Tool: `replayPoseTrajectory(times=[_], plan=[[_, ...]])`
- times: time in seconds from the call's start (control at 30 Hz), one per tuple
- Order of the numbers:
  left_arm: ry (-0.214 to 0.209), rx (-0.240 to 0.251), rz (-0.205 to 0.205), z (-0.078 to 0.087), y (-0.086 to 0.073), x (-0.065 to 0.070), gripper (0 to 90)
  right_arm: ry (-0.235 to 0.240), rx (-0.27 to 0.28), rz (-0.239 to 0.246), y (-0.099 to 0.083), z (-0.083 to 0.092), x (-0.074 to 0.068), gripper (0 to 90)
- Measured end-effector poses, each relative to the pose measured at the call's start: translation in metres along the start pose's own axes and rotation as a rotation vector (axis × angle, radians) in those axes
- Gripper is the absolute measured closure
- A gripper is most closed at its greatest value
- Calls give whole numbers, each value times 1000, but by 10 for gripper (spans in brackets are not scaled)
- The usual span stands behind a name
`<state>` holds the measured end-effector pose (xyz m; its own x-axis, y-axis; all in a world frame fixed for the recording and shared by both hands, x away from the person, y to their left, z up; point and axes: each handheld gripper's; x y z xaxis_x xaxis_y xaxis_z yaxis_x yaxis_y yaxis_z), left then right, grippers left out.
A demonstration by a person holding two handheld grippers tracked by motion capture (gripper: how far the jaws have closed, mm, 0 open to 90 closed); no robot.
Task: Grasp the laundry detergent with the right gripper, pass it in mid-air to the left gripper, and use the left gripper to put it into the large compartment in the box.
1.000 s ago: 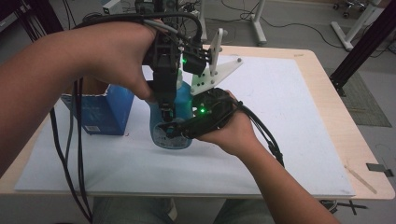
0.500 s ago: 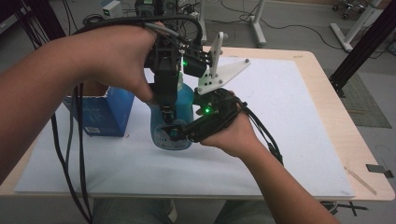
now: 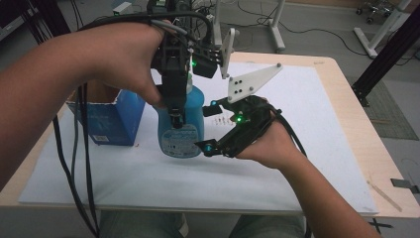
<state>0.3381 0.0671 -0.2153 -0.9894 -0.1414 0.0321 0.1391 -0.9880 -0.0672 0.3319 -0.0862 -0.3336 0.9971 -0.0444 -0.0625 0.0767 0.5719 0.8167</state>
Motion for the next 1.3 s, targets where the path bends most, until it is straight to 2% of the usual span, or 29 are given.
replayPoseTrajectory(times=[0.1,0.17,0.27,0.43,0.53,0.67,0.7,0.73,0.8,0.97,1.1,1.3], plan=[[2,5,11,4,-2,-2,371,-23,-32,5,-2,8,3,103],[3,9,23,7,-4,-3,371,-56,-63,-1,-3,13,5,24],[4,16,46,12,-8,-6,371,-81,-124,15,-5,21,9,23],[-10,45,140,29,-17,-13,371,-104,-252,42,-3,33,15,6],[-22,67,196,42,-24,-18,371,-123,-353,62,0,39,19,6],[-27,85,262,58,-34,-23,371,-135,-420,84,3,46,23,6],[-27,85,262,58,-34,-23,371,-135,-420,84,3,46,23,6],[-29,101,308,67,-42,-28,371,-135,-431,88,4,47,24,6],[-26,103,360,75,-50,-33,371,-143,-457,96,6,50,26,6],[5,105,495,91,-78,-45,371,-143,-463,107,10,54,26,6],[17,111,618,99,-102,-53,371,-142,-470,111,10,53,27,6],[14,92,775,107,-137,-66,371,-143,-472,114,9,52,29,6]])
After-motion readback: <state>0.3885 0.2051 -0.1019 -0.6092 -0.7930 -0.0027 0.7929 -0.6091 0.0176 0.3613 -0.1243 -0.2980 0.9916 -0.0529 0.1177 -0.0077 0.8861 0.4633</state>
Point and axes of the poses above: each handheld gripper's, and its own axes: z roughly backward along the jaws, y roughly out of its top, x roughly to its right, and after that the axes turned 5 degrees about -x, right-handed
